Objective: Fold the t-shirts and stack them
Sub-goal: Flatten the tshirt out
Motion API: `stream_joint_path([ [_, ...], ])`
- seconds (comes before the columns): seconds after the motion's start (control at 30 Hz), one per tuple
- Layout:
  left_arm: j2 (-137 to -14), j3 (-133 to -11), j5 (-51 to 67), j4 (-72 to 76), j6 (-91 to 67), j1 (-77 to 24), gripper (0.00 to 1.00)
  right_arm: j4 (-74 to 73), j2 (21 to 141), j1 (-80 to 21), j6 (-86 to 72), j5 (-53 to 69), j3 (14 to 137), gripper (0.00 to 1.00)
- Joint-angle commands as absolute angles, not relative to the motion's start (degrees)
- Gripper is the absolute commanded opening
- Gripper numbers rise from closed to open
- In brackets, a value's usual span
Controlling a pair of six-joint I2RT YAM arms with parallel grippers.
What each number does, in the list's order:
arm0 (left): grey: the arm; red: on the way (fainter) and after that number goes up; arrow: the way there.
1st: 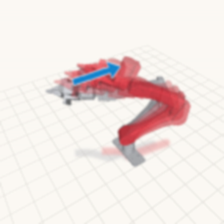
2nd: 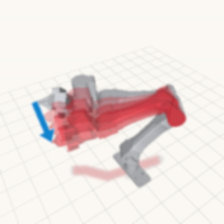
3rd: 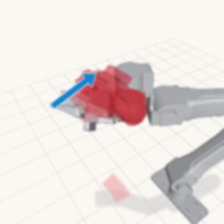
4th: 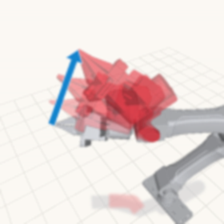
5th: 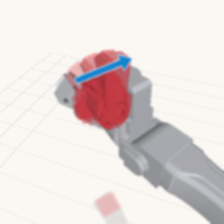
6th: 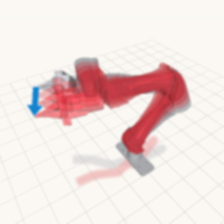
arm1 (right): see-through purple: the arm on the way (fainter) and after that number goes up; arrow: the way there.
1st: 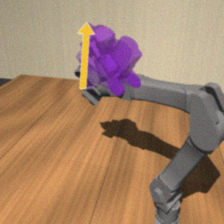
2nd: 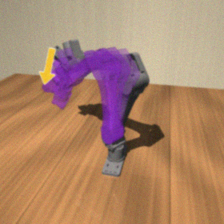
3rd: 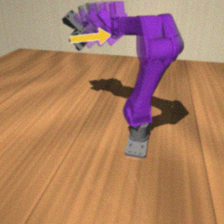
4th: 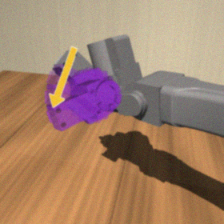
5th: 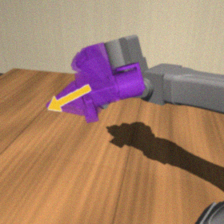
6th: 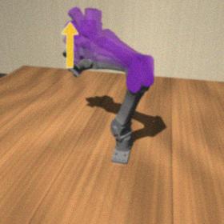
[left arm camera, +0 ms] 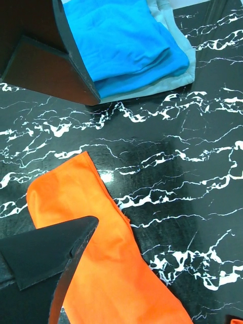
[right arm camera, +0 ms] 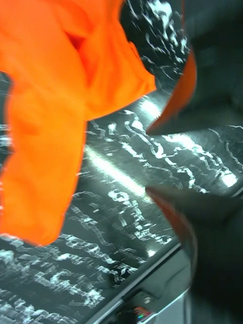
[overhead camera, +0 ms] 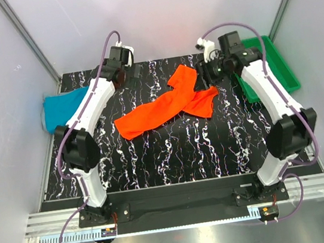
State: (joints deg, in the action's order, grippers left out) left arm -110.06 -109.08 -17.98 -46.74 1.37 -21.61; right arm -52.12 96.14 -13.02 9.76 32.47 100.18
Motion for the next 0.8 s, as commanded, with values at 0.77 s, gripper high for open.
stream_joint_path([
  [0.77,-104.9,-99.5,-10.6,-46.7,0.3,-19.6,0.99,-43.2,141.1,-13.3,11.7,16.3,138.8,0.76],
])
